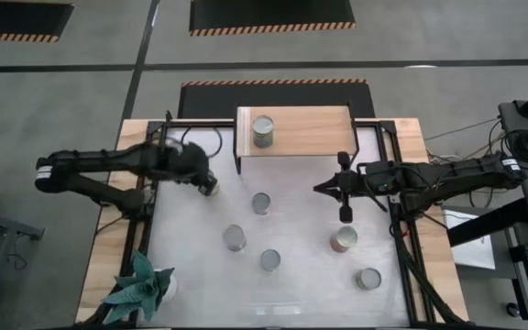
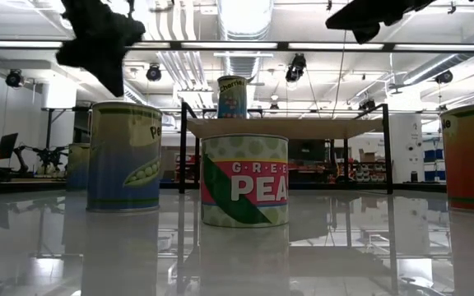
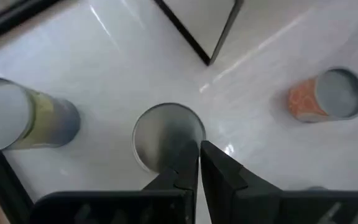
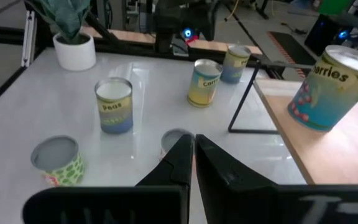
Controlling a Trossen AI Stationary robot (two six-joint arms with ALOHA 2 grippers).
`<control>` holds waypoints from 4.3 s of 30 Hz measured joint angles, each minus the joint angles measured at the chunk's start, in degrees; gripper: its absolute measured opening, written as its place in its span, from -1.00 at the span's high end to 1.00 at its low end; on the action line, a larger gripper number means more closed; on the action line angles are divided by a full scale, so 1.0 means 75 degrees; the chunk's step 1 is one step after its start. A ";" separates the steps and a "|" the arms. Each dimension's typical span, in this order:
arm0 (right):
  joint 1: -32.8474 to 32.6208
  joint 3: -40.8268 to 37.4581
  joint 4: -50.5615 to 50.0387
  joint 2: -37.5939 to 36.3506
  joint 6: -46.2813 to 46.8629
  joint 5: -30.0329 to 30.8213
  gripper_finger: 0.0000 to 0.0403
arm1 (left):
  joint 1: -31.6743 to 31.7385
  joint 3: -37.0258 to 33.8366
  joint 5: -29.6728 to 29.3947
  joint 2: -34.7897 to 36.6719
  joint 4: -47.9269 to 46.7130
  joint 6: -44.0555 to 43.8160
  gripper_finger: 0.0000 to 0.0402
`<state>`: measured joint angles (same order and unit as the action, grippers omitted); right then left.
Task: Pick and place cans onto a shelf
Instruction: Put the canned carrots on the shelf
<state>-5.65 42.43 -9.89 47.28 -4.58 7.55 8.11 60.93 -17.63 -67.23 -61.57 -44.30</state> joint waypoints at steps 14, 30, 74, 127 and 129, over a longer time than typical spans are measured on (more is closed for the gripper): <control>0.0000 -0.0131 -0.0352 -0.0052 0.0296 -0.0006 0.96 | 0.1483 -0.0013 0.0915 -0.0868 0.0110 0.0891 -0.20; 0.0000 -0.0168 -0.0481 -0.0052 0.0414 -0.0006 0.96 | 0.1473 -0.0273 0.1114 -0.1459 0.0327 0.0867 -0.79; 0.0003 -0.0195 -0.0472 -0.0046 0.0411 0.0001 0.96 | 0.0712 -0.0638 0.1061 -0.0752 0.0089 0.0372 -0.69; 0.0005 -0.0212 -0.0478 -0.0043 0.0410 0.0003 0.96 | 0.0421 -0.1905 0.0621 -0.0104 0.1260 -0.0511 -0.90; 0.0006 -0.0212 -0.0478 -0.0043 0.0410 0.0003 0.96 | 0.0415 -0.1967 0.0622 -0.0104 0.1412 -0.0561 -0.89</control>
<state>-5.61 40.84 -13.47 46.96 -1.50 7.57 11.22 46.17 -12.96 -68.01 -50.98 -48.51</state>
